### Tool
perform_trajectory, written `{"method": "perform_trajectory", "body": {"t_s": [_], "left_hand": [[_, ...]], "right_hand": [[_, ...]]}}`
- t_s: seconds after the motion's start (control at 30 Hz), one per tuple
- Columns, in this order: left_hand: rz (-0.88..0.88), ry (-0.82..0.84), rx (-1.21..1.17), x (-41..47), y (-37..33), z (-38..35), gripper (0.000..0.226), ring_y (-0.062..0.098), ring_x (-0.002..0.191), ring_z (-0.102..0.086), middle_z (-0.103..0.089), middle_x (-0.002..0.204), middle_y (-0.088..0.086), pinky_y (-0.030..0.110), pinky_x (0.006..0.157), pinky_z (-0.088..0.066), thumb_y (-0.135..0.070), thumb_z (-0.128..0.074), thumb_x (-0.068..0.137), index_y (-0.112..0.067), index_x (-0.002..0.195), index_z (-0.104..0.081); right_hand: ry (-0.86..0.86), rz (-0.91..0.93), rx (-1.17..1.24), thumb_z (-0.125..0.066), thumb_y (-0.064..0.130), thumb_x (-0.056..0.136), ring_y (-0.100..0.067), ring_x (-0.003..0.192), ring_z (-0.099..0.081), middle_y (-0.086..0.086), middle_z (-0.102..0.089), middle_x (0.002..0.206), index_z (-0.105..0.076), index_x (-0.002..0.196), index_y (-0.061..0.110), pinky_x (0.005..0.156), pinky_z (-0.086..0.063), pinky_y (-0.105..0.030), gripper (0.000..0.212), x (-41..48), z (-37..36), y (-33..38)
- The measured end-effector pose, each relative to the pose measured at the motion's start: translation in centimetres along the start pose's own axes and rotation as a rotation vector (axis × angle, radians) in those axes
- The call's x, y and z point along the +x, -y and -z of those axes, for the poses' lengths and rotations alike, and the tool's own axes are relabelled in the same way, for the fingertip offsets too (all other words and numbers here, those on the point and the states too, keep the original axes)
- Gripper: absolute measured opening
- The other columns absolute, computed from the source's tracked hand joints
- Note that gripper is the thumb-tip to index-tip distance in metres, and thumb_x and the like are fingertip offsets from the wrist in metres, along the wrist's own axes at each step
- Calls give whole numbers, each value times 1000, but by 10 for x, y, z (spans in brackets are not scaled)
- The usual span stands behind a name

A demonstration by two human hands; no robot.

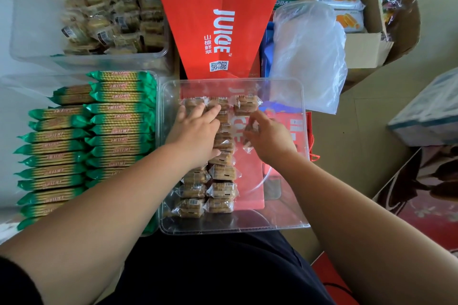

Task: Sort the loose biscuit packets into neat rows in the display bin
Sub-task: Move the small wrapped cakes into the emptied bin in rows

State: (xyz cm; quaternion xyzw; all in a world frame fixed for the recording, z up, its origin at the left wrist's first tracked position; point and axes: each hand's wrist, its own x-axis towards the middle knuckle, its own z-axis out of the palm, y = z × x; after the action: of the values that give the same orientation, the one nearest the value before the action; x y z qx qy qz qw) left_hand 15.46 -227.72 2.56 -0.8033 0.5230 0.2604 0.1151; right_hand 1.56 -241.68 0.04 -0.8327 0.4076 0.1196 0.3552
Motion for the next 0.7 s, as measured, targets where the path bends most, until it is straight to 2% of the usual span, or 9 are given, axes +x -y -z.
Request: {"method": "perform_trajectory", "body": {"t_s": [0.1,0.17,0.23,0.3,0.43,0.5,0.57,0.63,0.7], "left_hand": [[8,56,-40,2,0,0,94,28,158,0,0,172,-2,62,125,-4,-80,-46,87,-24,159,-22],[4,79,-49,2,0,0,106,29,158,1,2,172,-2,63,124,-2,-88,-46,80,-31,161,-9],[-8,75,-18,2,-1,-1,110,31,158,2,4,172,-1,65,123,-1,-87,-53,77,-38,161,-1],[-9,60,12,2,-1,-4,111,32,158,3,6,172,-1,66,123,-2,-79,-62,79,-42,160,4],[-11,63,0,3,2,-7,108,32,158,3,7,172,-2,67,122,-4,-73,-67,80,-45,160,-1],[-15,69,-48,3,5,-7,102,30,158,4,6,172,-4,67,122,-4,-80,-61,79,-46,160,-9],[-12,70,-89,4,7,-5,95,29,158,3,5,172,-6,68,122,-5,-84,-52,81,-46,159,-14],[-7,74,-100,4,6,-4,92,28,158,4,6,172,-7,68,122,-5,-84,-50,83,-46,159,-15],[-5,88,-108,4,6,-4,94,28,157,5,8,171,-8,67,122,-6,-83,-52,82,-46,160,-14]], "right_hand": [[48,32,47,-71,45,89,-14,77,-65,8,-66,85,-60,108,29,67,-54,-28,28,-5,7,0],[87,64,3,-78,35,79,-14,82,-66,10,-67,89,-63,118,29,73,-56,-28,42,-7,11,1],[113,89,-99,-76,17,76,-19,86,-67,6,-69,96,-61,128,29,76,-58,-33,55,-5,11,0],[73,123,-239,-72,10,79,-24,85,-67,4,-69,97,-61,126,29,72,-59,-36,52,-2,8,-3],[-57,170,-346,-80,28,82,-27,73,-59,-3,-54,106,-59,112,23,63,-57,-40,37,3,3,-3],[-32,184,-319,-80,27,82,-24,73,-52,-2,-53,105,-58,108,18,61,-51,-36,35,8,2,-2],[1,184,-301,-77,24,85,-25,75,-56,-2,-61,99,-56,106,17,61,-44,-32,31,12,3,-1],[-37,164,-261,-73,22,87,-30,76,-61,-5,-65,89,-57,104,17,62,-42,-31,24,16,6,-3],[-114,113,-201,-68,22,89,-30,71,-56,-5,-62,82,-58,102,14,61,-40,-32,17,20,9,-5]]}}
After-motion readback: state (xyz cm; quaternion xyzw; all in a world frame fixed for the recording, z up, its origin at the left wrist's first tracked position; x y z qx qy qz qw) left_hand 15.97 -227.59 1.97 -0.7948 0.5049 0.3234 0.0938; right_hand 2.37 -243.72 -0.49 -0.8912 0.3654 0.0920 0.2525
